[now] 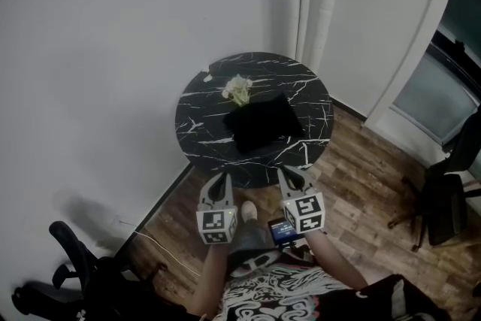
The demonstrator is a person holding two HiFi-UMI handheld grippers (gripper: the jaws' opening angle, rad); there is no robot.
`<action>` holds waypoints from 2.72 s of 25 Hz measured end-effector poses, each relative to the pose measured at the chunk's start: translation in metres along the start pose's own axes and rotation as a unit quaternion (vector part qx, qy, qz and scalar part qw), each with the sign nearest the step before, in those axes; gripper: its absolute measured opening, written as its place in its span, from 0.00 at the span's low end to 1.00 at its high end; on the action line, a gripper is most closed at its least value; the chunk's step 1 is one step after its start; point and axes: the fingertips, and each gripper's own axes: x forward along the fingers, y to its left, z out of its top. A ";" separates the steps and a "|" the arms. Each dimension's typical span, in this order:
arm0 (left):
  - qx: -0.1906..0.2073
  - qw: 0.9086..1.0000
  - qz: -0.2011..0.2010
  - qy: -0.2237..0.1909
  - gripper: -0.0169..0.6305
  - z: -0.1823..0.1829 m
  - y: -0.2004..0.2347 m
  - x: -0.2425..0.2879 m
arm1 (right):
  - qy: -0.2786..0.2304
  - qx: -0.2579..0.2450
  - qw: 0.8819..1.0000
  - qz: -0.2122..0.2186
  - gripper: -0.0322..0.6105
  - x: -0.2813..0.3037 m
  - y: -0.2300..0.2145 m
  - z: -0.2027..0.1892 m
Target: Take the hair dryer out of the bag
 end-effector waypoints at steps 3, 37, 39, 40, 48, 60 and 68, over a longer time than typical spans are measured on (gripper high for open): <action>-0.004 1.000 -0.007 0.000 0.05 0.001 0.009 0.026 | 0.008 -0.002 1.000 -0.005 0.08 0.021 -0.011 0.000; 0.013 0.985 -0.160 0.071 0.05 -0.034 0.079 0.240 | 0.099 0.027 0.987 -0.123 0.08 0.175 -0.077 -0.012; 0.015 0.984 -0.160 0.072 0.05 -0.037 0.079 0.245 | 0.097 0.033 0.987 -0.126 0.08 0.176 -0.078 -0.016; 0.014 0.985 -0.158 0.072 0.05 -0.037 0.081 0.247 | 0.097 0.036 0.987 -0.126 0.08 0.177 -0.077 -0.019; 0.008 0.986 -0.146 0.078 0.05 -0.032 0.094 0.263 | 0.097 0.059 0.984 -0.136 0.08 0.182 -0.100 -0.029; -0.007 0.983 -0.145 0.115 0.05 -0.062 0.091 0.267 | 0.125 0.045 0.987 -0.088 0.08 0.213 -0.103 -0.035; -0.017 0.974 -0.155 0.164 0.07 -0.099 0.090 0.262 | 0.153 0.049 0.986 -0.051 0.08 0.232 -0.094 -0.054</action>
